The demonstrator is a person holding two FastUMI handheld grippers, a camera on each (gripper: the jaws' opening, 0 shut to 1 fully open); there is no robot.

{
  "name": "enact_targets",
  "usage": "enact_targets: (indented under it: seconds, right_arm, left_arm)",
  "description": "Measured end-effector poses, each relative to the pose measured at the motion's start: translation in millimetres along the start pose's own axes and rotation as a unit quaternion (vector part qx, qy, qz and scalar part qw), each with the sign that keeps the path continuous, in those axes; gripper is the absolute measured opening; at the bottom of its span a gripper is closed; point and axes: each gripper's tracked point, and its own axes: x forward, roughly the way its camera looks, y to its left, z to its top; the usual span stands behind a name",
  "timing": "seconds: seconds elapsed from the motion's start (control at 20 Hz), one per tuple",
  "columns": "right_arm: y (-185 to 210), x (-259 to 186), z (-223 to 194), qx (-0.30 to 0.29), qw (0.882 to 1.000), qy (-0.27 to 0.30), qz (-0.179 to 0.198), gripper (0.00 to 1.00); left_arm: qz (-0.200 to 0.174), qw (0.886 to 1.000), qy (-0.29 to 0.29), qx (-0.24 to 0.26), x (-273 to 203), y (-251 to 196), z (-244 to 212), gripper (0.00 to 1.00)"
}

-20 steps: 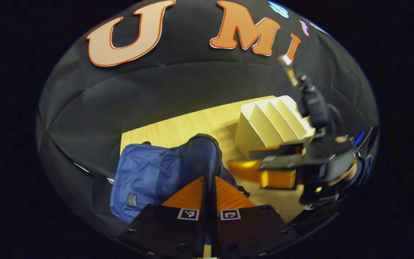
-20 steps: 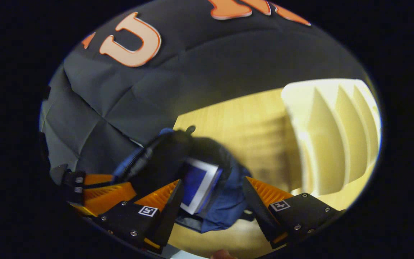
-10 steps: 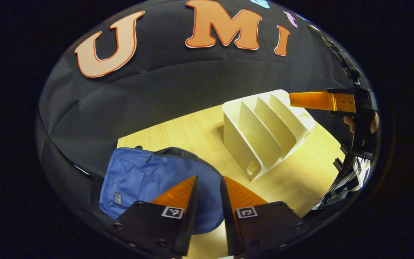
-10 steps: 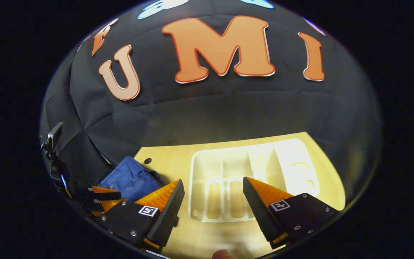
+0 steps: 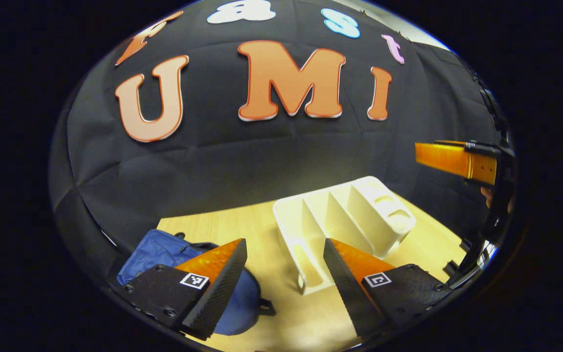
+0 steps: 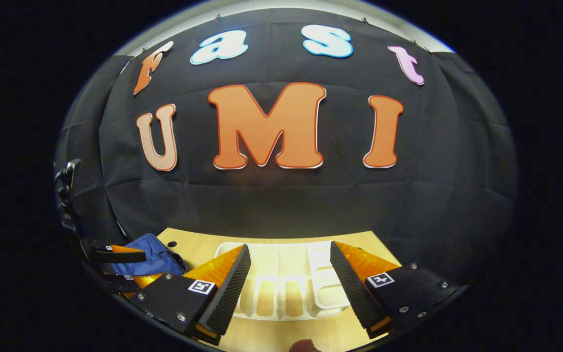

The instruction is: Open the schoolbag, grab two books from the bookshelf and put them into the schoolbag.

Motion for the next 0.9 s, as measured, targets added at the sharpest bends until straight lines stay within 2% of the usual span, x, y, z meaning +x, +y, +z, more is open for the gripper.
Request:
enact_targets:
  seconds: [0.3, 0.5, 0.75, 0.9]
  right_arm:
    - [-21, -23, 4, -0.019, 0.999, -0.032, -0.001, 0.97]
    - [-40, -37, 8, -0.018, 0.998, -0.052, -0.016, 0.97]
    - [-61, -45, -1, -0.011, 0.998, -0.053, -0.031, 0.97]
    - [-65, -45, -2, -0.006, 0.998, -0.053, -0.041, 0.97]
  left_arm:
    - [0.027, 0.996, -0.089, -0.006, -28, -50, 49, 1.00]
    - [0.043, 0.990, -0.131, -0.010, -44, -68, 66, 0.98]
    - [0.044, 0.983, -0.179, -0.016, -57, -88, 83, 0.97]
    - [0.041, 0.981, -0.187, -0.004, -70, -106, 83, 0.96]
